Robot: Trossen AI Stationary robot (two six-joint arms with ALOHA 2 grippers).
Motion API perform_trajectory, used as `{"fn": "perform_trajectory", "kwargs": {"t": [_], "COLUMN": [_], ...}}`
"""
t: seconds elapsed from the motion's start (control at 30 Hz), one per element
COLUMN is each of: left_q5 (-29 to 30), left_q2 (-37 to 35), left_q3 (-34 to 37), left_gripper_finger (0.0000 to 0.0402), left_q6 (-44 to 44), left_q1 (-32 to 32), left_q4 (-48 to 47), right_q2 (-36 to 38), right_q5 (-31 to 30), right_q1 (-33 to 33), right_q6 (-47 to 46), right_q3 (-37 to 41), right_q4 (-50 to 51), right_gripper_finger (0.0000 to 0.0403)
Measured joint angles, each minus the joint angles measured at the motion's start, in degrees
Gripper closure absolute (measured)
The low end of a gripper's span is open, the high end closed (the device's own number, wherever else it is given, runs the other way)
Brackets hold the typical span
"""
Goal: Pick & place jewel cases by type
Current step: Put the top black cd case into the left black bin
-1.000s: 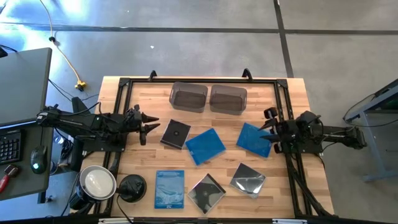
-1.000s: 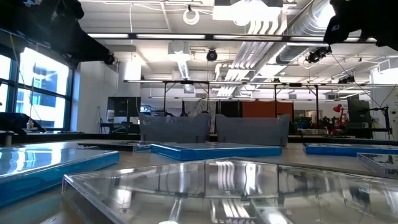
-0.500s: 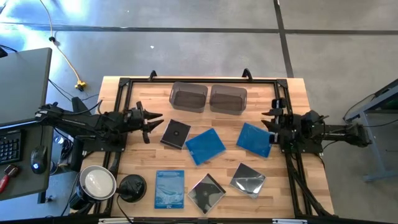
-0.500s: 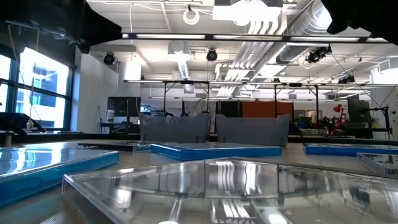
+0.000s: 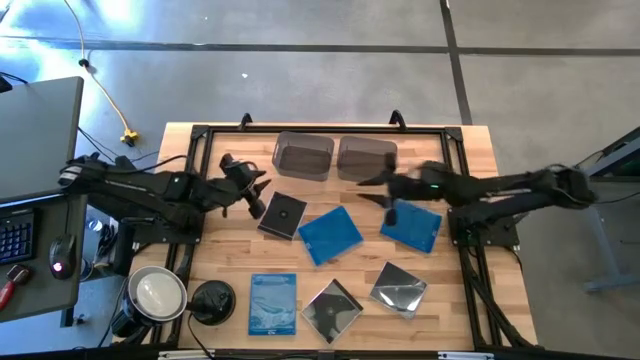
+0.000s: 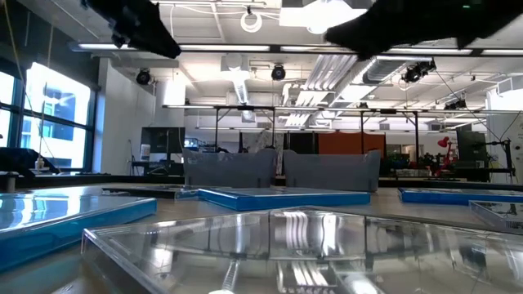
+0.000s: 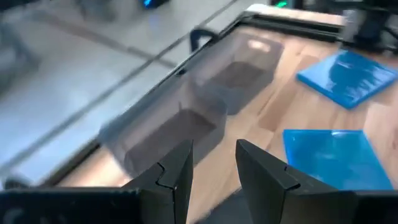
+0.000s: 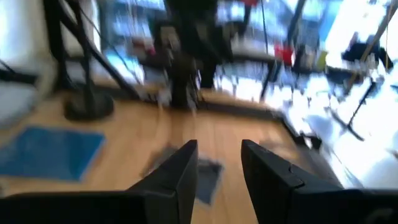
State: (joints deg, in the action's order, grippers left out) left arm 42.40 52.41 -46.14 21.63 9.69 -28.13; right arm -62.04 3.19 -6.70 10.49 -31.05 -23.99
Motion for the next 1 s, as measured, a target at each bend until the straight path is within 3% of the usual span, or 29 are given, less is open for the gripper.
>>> {"fn": "perform_trajectory", "kwargs": {"t": [0.27,0.5,0.73,1.0], "left_q5": [-2.7,-16.9,-29.19,-38.65], "left_q2": [2.07,2.03,2.24,3.02], "left_q3": [0.64,4.68,9.18,15.37], "left_gripper_finger": [0.0283,0.0283,0.0283,0.0283], "left_q6": [10.47,14.73,12.57,14.68], "left_q1": [-1.74,-13.55,-24.69,-28.09], "left_q4": [-12.01,-10.52,-6.98,1.44], "right_q2": [-23.52,-38.48,-46.27,-50.2], "right_q5": [0.22,-2.98,-4.03,-4.47], "right_q1": [1.94,4.48,5.25,5.33], "right_q6": [2.54,7.99,8.07,15.71], "right_q3": [-16.83,-28.99,-39.52,-42.16], "right_q4": [9.34,16.43,27.54,28.98], "right_gripper_finger": [0.0284,0.0284,0.0284,0.0284]}}
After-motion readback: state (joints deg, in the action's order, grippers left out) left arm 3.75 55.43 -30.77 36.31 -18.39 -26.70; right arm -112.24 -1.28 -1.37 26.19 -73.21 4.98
